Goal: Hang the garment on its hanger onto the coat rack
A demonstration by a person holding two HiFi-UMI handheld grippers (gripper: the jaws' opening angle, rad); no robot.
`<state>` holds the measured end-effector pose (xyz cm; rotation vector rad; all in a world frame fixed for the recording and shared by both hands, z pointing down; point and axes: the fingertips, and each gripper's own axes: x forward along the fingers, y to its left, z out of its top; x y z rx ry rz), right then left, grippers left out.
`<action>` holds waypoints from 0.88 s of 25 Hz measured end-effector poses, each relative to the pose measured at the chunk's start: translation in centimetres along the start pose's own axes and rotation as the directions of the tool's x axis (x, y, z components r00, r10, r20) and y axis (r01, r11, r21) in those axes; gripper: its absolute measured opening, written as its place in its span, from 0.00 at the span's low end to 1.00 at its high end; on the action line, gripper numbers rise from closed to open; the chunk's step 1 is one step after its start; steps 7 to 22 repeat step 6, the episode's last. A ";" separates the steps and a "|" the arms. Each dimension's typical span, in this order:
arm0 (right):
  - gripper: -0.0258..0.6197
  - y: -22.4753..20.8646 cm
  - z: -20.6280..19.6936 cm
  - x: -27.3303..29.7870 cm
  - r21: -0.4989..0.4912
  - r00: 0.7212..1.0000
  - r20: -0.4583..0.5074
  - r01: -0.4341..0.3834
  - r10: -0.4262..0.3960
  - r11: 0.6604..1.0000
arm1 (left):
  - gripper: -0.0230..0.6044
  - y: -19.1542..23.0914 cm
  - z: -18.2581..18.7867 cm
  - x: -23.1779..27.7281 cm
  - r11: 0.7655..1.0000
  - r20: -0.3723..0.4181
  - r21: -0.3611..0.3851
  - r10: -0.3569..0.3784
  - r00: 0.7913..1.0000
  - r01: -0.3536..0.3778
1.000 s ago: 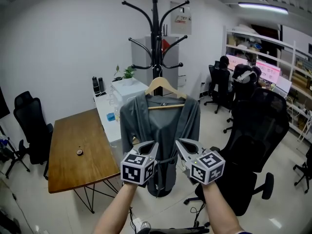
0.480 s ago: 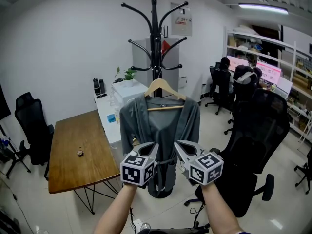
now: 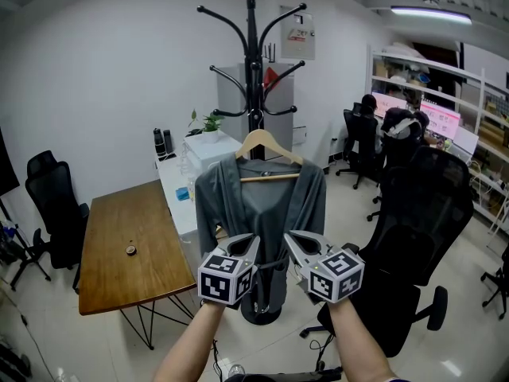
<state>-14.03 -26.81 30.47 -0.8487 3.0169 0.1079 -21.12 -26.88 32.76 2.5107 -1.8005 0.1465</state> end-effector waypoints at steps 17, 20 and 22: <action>0.04 -0.1 -0.2 0.0 -0.001 1.000 -0.009 -0.006 0.006 1.000 | 0.05 -0.1 0.1 0.2 1.000 -0.005 0.004 0.003 1.000 -0.003; 0.04 -0.1 -0.2 0.0 -0.001 1.000 -0.009 -0.006 0.006 1.000 | 0.05 -0.1 0.1 0.2 1.000 -0.005 0.004 0.003 1.000 -0.003; 0.04 -0.1 -0.2 0.0 -0.001 1.000 -0.009 -0.006 0.006 1.000 | 0.05 -0.1 0.1 0.2 1.000 -0.005 0.004 0.003 1.000 -0.003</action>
